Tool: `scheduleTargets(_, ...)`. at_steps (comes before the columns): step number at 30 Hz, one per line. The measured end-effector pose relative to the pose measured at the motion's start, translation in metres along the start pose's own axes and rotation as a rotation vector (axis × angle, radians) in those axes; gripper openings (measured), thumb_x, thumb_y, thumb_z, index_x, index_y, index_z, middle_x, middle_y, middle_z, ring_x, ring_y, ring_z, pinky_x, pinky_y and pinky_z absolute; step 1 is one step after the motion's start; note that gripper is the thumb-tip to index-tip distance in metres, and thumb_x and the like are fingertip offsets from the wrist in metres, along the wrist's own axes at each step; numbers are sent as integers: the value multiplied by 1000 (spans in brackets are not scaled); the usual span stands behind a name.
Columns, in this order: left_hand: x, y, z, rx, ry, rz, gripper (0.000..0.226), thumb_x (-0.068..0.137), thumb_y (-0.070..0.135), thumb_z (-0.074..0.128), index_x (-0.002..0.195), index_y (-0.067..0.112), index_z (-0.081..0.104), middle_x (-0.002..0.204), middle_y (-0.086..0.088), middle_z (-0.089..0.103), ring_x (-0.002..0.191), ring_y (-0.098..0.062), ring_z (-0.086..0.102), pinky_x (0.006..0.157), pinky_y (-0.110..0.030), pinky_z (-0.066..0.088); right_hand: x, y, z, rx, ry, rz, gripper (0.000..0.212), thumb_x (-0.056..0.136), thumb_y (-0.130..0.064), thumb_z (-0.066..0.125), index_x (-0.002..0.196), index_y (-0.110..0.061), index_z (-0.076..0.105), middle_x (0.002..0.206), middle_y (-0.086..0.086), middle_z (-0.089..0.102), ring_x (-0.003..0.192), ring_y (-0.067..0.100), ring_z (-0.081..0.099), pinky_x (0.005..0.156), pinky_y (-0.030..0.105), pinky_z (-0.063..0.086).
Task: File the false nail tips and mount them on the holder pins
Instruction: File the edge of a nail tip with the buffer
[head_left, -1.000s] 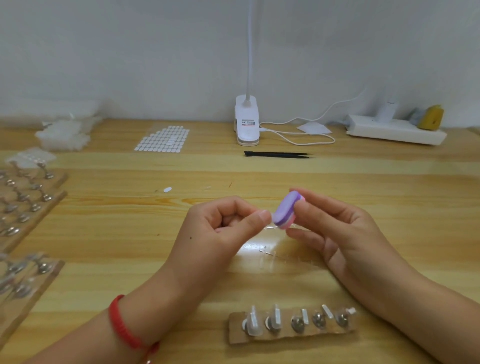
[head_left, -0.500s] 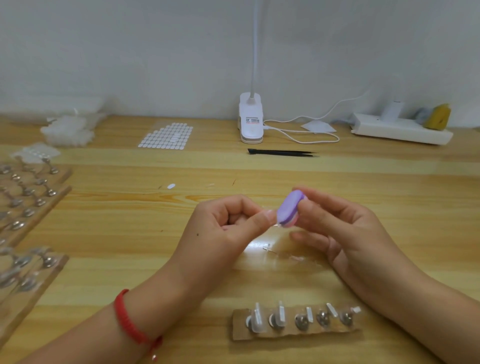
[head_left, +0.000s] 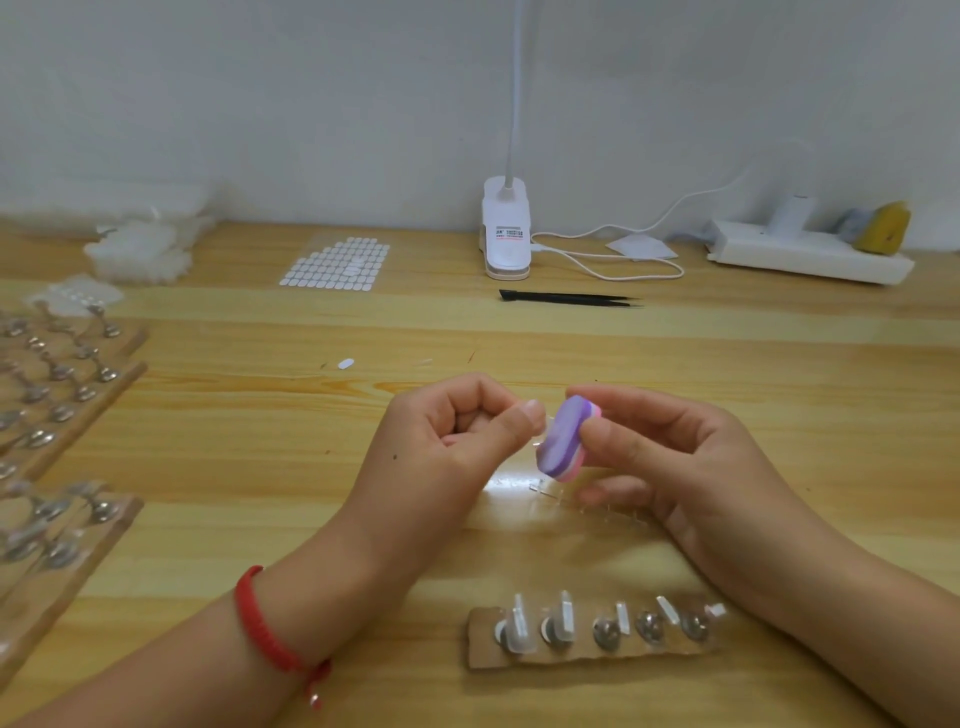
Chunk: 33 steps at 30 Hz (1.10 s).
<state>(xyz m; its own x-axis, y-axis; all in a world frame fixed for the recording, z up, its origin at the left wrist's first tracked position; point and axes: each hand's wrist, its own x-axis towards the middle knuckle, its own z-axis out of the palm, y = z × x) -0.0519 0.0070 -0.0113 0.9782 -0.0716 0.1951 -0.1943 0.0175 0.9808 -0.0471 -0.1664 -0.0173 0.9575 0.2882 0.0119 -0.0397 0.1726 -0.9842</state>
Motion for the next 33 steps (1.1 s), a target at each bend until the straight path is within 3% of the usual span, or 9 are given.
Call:
scheduleTargets(4,-1,-3,1,28,-23,2,19,81,15,67,67,4,64,49,3,25,43,-6,19,41,-10,22,2,0,-3,79,44,-15,53,52,-43,90,99,-21,78,91,9,76,76,17,73,60,20,56)
scheduleTargets(9,0,0,-1,11,34,19,25,70,34,65,65,10,68,50,-1,26,44,-8,20,42,-8,26,-1,-1,1,-5,0,-37,46,53,-39,89,96,-24,79,95,5,76,73,19,74,60,22,57)
scheduleTargets(17,0,-2,-1,29,-1,6,25,70,36,64,67,11,65,50,2,27,44,-7,22,43,-9,26,1,0,-3,95,19,-24,44,57,-36,87,97,-18,78,87,10,76,70,16,72,56,20,55)
scheduleTargets(21,1,-3,-1,51,-57,15,17,86,19,61,70,11,62,46,13,36,42,-2,28,43,-9,26,0,0,1,-8,-33,-27,41,61,-37,84,99,-22,78,90,7,76,68,17,72,59,22,56)
scheduleTargets(24,0,-3,1,50,-96,21,20,82,26,61,70,10,63,50,7,34,45,-3,27,44,-10,25,2,0,-3,85,46,-2,39,62,-35,81,98,-22,78,82,10,75,63,15,70,58,21,55)
scheduleTargets(28,2,-2,0,34,-30,16,17,81,25,61,68,13,64,49,5,29,44,-4,25,43,-10,25,-1,0,2,-7,-25,-7,41,62,-36,86,100,-22,78,85,8,75,64,17,71,61,22,56)
scheduleTargets(33,1,-1,1,14,-57,17,20,71,31,63,66,12,66,50,1,28,43,-4,25,43,-7,26,0,-1,-2,74,47,-5,51,56,-42,88,101,-21,77,83,9,75,63,17,70,61,22,56)
